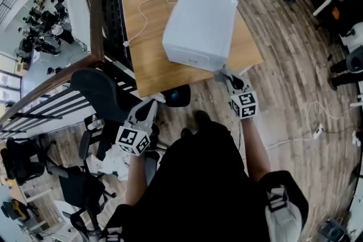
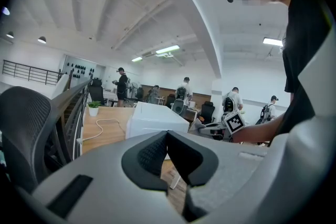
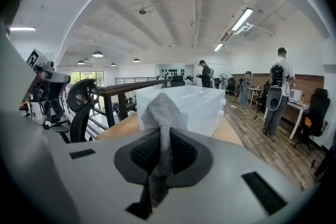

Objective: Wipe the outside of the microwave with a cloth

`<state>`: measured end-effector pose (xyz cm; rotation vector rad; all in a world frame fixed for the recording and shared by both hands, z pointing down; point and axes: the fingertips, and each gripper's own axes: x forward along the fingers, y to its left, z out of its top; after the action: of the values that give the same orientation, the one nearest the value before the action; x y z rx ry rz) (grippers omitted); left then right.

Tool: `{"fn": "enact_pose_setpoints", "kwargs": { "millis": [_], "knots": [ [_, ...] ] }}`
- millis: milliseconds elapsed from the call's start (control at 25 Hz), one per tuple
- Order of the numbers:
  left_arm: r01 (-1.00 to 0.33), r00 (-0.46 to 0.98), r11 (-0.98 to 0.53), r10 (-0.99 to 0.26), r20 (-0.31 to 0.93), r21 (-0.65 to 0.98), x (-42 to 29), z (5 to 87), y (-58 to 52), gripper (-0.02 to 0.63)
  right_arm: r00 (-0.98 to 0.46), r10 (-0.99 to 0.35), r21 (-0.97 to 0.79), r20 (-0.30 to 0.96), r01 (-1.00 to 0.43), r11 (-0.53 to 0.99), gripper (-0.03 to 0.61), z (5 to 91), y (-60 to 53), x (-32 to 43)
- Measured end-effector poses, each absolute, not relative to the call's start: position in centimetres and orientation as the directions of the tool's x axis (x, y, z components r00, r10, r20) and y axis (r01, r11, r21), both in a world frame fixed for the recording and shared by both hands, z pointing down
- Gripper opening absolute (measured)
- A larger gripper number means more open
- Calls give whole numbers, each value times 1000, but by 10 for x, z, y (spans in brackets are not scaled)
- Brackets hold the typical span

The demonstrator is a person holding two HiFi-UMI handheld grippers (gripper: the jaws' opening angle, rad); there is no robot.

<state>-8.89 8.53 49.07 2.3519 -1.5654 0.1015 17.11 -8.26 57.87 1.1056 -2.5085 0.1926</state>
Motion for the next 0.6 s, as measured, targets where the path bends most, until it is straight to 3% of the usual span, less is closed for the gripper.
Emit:
{"fn": "enact_pose_setpoints", "kwargs": {
  "millis": [600],
  "knots": [
    [-948,281,-230,-929,240,220,-91,488,57,2,-648,-618,-62,446,-711,700,15,608,-146,154]
  ]
}}
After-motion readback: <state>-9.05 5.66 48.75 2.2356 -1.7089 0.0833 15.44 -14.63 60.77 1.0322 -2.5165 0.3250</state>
